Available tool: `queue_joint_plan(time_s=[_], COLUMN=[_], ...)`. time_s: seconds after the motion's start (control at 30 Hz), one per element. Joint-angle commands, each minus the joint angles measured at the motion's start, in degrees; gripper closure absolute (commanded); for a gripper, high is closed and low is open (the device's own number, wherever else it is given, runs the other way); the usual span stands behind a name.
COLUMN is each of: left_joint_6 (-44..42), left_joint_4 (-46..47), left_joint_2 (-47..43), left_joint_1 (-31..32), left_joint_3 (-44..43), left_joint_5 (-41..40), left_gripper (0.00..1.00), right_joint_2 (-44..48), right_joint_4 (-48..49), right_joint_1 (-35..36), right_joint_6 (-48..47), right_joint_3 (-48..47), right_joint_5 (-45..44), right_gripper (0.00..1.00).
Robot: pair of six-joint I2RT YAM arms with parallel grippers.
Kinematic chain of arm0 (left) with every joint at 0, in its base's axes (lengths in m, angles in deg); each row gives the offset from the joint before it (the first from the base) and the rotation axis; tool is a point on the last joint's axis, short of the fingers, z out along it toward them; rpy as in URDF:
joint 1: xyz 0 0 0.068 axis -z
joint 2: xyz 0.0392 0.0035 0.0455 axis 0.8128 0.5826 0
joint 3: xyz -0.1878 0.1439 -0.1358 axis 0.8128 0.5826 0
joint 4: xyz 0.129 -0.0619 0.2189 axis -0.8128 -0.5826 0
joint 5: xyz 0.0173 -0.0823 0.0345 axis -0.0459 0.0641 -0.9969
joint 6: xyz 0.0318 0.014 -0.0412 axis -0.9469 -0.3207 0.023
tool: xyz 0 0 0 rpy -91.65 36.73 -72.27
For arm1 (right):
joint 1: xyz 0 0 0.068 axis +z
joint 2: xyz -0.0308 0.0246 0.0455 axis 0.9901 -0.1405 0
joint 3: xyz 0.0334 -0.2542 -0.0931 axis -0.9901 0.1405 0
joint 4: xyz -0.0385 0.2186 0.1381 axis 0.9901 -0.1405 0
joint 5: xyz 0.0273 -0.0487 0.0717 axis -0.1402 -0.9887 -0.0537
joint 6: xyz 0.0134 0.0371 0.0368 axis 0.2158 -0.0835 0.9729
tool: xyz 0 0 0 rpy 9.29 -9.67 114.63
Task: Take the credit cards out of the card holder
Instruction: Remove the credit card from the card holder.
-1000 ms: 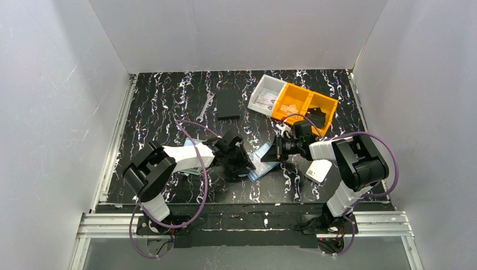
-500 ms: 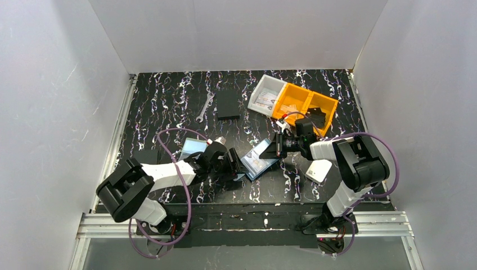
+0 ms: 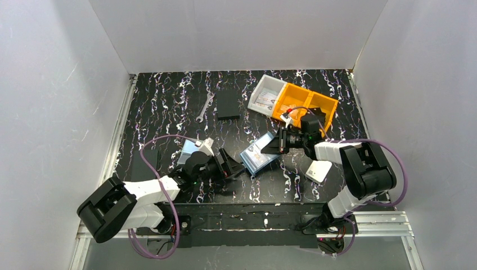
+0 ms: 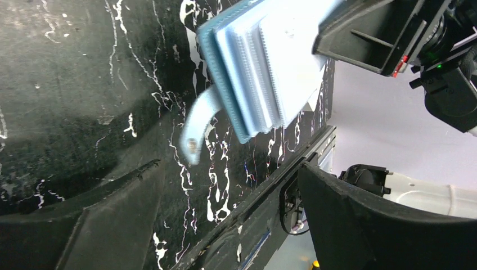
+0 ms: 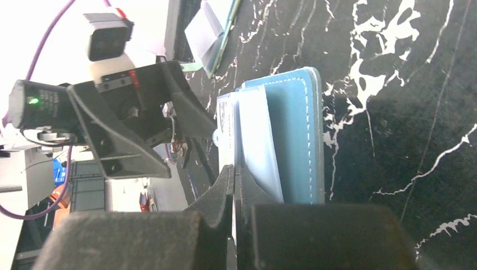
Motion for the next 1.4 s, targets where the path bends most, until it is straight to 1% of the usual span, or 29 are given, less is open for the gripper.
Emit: queue_joint_plan(time_s=[0.0,0.17,0.27,0.37,0.5,0.7,0.8,0.93,1.07,1.27,1.37], left_joint_6=[-0.42,-3.84,-6.61,-7.29,-6.02,-4.79,-4.64,-4.94,-4.32,-1.34,0.09], left_joint_4=[9.22,17.45,18.40,18.73,19.06,20.93,22.63,25.54,28.27,34.81,37.53], left_joint_2=[-1.47,1.67,4.78,8.26,10.84,11.85,10.87,9.04,9.73,13.47,14.98], left_joint_1=[-1.40,-1.94,-1.89,-1.93,-2.04,-2.18,-2.44,-2.83,-2.77,-2.92,-3.06], left_joint_3=[2.93,2.55,-1.08,-4.08,-5.73,-5.88,-4.42,-1.61,-1.95,-3.82,-4.47], left_joint_5=[1.26,5.13,8.09,9.74,9.34,9.16,9.39,10.26,11.77,11.82,12.17], left_gripper=[0.10,0.09,0.09,0.11,0.15,0.22,0.21,0.16,0.17,0.21,0.27], right_joint_2=[3.58,4.33,5.25,6.58,8.35,9.08,9.03,9.49,9.68,9.52,9.27], right_joint_4=[4.23,6.83,8.16,8.47,9.35,9.94,10.01,10.37,11.77,12.76,12.89], right_joint_1=[-0.70,-0.76,-0.75,-0.75,-0.84,-0.84,-1.34,-1.94,-1.90,-1.82,-1.81], right_joint_6=[0.54,2.87,4.15,5.11,7.17,8.72,9.08,9.79,11.75,14.16,14.65], right_joint_3=[0.49,0.87,1.01,0.81,0.53,0.06,-0.34,-0.43,-0.62,-1.37,-1.65], right_joint_5=[3.57,5.08,6.01,6.95,7.67,8.26,8.61,8.83,9.26,10.54,10.81], right_gripper=[0.99,0.99,0.99,0.99,0.99,0.99,0.99,0.99,0.99,0.99,0.99])
